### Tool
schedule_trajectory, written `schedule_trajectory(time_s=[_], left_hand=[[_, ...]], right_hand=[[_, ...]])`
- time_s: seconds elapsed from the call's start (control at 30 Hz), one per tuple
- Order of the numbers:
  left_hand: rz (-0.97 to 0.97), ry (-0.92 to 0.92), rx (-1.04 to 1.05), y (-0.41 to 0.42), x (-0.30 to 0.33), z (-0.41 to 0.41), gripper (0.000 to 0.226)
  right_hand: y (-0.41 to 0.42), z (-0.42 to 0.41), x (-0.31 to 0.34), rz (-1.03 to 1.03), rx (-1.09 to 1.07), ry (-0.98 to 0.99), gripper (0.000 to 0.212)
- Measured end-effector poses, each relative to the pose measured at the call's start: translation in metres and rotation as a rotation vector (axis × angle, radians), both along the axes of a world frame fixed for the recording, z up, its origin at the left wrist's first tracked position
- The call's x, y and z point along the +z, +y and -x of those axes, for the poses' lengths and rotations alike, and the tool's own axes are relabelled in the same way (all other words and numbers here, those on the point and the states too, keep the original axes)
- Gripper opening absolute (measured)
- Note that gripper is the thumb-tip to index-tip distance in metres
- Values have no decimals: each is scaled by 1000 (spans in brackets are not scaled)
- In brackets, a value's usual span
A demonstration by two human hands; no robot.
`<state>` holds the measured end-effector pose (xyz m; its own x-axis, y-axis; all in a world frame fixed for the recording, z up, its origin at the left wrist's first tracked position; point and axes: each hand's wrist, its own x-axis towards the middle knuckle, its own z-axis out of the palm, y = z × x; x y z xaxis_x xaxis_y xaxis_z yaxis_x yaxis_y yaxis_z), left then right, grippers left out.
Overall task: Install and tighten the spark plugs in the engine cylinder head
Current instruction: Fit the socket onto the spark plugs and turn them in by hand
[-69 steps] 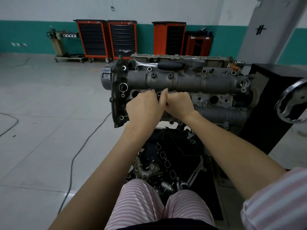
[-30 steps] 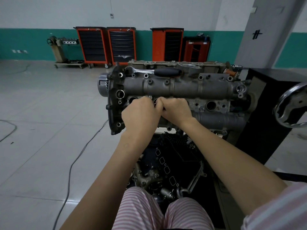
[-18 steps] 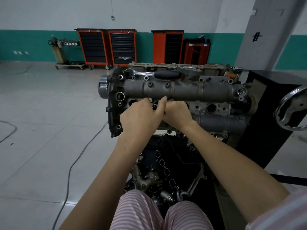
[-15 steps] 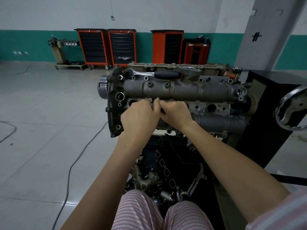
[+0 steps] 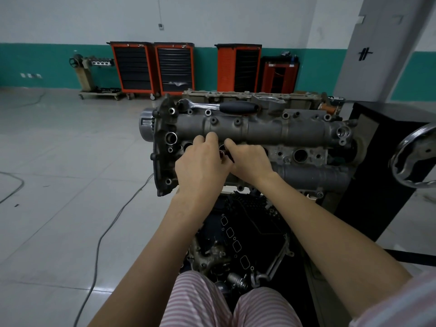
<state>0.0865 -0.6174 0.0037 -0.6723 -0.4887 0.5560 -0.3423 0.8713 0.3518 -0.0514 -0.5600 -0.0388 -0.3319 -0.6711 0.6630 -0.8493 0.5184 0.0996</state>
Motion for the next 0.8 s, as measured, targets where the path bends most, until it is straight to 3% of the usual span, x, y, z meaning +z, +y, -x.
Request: schedule_trajectory(time_s=[0.4, 0.53, 0.73, 0.8], left_hand=[[31, 134, -51, 0, -7, 2, 23], [-92, 191, -52, -1, -10, 2, 30], [-209, 104, -35, 1, -10, 0, 57], [-220, 38, 4, -1, -5, 1, 61]], right_hand=[[-3, 3, 0, 9, -45, 3, 18], [1, -4, 2, 131, 30, 110, 16], [2, -8, 3, 227, 121, 143, 31], [3, -7, 2, 216, 124, 156, 21]])
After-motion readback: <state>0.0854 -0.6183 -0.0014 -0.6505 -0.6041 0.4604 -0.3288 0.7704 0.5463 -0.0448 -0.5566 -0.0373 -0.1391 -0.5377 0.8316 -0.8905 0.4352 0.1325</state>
